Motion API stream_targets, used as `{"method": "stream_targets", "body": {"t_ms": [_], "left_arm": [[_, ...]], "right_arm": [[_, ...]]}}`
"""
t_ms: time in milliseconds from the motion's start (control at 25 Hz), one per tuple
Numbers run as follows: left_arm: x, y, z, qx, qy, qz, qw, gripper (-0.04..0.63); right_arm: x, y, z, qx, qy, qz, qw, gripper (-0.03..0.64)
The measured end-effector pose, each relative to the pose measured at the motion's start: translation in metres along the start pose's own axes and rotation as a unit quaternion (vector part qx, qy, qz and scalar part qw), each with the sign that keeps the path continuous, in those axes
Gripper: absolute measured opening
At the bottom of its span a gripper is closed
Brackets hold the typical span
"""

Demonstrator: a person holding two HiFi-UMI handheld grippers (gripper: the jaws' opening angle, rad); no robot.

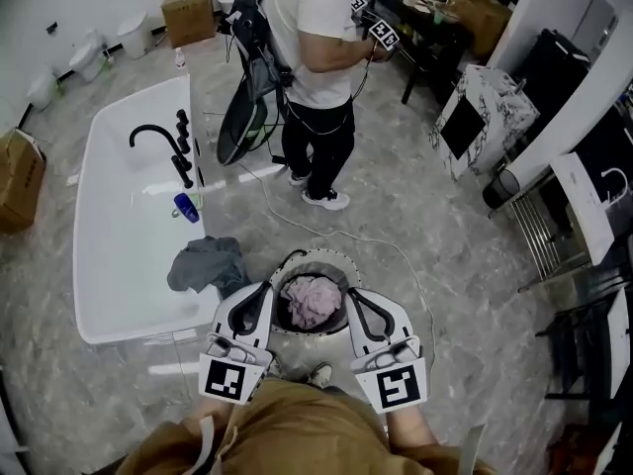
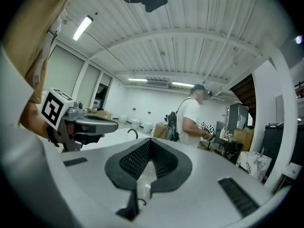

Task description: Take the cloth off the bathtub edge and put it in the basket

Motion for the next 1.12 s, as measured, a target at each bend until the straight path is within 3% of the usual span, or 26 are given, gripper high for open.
{"method": "stream_targets", "body": {"t_ms": [320,480,1120], "left_arm": [[0.035,0.007,0.030,-0.049,-0.046,0.028,0.9974,0.008],[0.038,0.007,0.034,-0.061,-0.048,0.027,0.9966,0.008],[0.054,0.010,0.025,-0.046,-0.048,0.028,0.9974,0.008]], "right_arm": [[0.003,-0.004,0.053,-0.078,0.030,-0.010,0.996,0.005],[0.009,-0.004,0.062,-0.084,0.039,-0.009,0.996,0.006],[0.008,-0.014,0.071,-0.091,0.042,-0.025,0.995,0.005]]}}
Point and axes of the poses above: the fingertips, and each gripper's own axes: y backward along the fingers, x to its left, z out of its top, the point moved 5 cm from there along y, backward along the fingers, and after that the axes turned 10 degrees about -y, right-handed, at the moved point
